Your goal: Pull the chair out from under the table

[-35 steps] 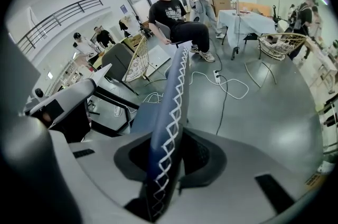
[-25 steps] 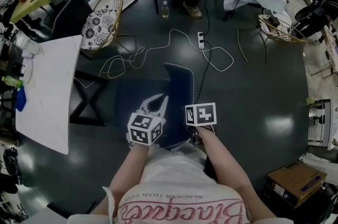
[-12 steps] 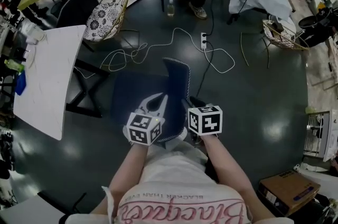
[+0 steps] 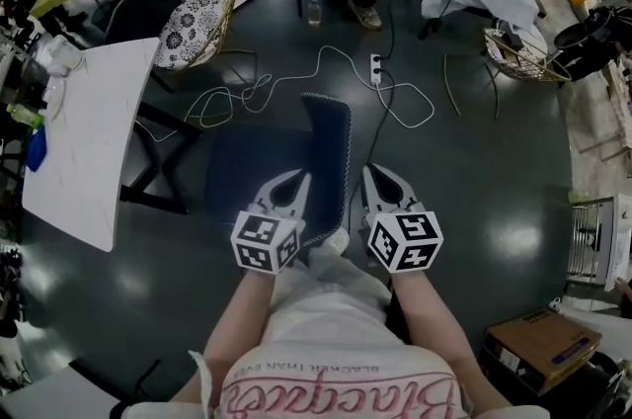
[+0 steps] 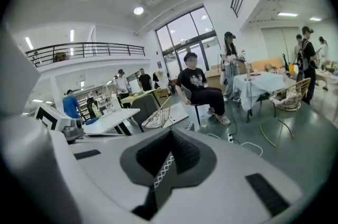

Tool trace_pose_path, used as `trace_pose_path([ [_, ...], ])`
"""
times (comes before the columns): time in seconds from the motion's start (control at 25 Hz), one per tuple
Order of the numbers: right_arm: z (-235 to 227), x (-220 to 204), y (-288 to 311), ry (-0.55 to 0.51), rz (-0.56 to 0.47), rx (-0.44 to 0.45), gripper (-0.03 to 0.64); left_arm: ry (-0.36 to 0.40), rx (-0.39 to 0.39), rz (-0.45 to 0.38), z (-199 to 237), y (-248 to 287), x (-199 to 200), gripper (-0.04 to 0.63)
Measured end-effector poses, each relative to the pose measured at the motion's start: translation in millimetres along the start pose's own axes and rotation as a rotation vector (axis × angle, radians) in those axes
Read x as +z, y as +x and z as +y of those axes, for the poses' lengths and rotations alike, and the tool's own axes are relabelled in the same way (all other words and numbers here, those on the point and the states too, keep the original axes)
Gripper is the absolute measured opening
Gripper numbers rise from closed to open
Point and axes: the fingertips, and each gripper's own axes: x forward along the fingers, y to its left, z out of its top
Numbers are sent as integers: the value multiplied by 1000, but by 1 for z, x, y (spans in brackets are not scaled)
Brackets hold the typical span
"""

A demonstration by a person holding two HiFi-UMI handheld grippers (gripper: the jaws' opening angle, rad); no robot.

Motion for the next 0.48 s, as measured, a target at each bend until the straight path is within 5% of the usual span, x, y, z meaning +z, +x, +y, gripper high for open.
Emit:
trace_pose_path([
  [0.2,15,5,-34,7,-128,17,3,51,-28,-17,-19,-24,-8,5],
  [0.48,71,-16,-91,-102,-195,10,3,234,-103,-66,-65,-88,-23,5],
])
